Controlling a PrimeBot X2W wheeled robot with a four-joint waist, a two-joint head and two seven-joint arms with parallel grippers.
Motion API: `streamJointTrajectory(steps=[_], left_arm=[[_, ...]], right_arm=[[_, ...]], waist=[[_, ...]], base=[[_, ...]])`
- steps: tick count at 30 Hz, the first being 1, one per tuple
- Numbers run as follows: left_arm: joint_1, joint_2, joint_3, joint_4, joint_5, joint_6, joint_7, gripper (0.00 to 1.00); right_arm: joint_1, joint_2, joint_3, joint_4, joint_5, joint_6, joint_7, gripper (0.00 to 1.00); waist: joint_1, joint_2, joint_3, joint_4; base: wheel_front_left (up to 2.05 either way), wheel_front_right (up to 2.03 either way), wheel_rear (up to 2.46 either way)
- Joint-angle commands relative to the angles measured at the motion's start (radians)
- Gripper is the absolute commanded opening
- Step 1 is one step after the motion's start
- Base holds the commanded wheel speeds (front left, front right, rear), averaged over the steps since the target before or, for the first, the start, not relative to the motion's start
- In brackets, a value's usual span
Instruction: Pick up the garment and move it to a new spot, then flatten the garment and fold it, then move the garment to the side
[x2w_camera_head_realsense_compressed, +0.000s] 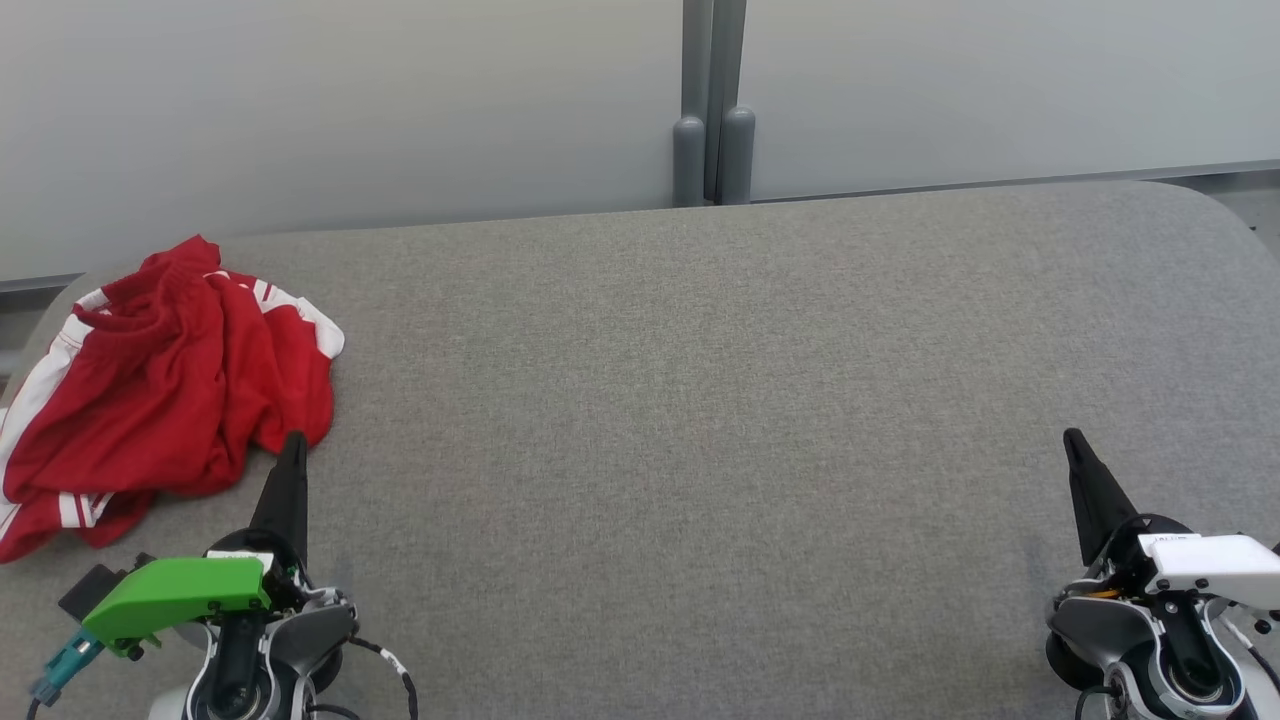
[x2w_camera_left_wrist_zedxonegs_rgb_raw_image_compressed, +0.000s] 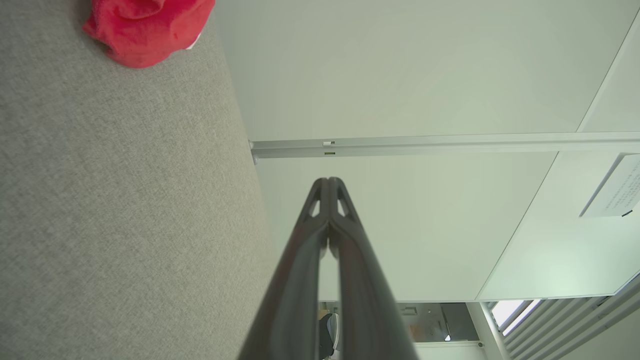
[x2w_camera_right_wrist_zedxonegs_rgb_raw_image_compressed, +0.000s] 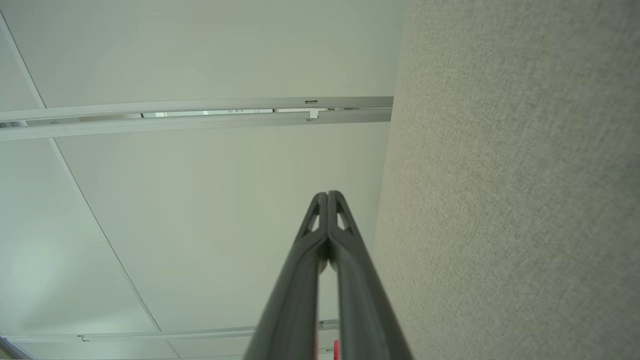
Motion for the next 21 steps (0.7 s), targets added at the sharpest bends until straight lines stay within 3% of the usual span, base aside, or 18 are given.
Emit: streamJointTrajectory(steps=[1,2,21], left_arm=[[-0.016,0.000,0.001,-0.002,0.006,-0.003,-0.002,0.00],[0.001,0.000,-0.001,0.003,0.000,0.000,0.000,1.00],[0.065,-0.002,-0.049,-0.042,0.070,0.009,-0.073,1.00]], right_arm=[[-0.014,-0.002,0.000,0.001,-0.003,0.001,0.001,0.00],[0.002,0.001,0.000,0.002,0.000,0.000,0.000,1.00],[0.041,0.007,0.049,-0.007,-0.083,0.000,-0.078,1.00]], waist=[[0.0000,0.0052,0.000,0.000],[0.0000,0.0000,0.000,0.000],[0.0000,0.0007,-0.003,-0.001]], base=[[0.00,0.00,0.00],[0.00,0.00,0.00],[0.00,0.00,0.00]])
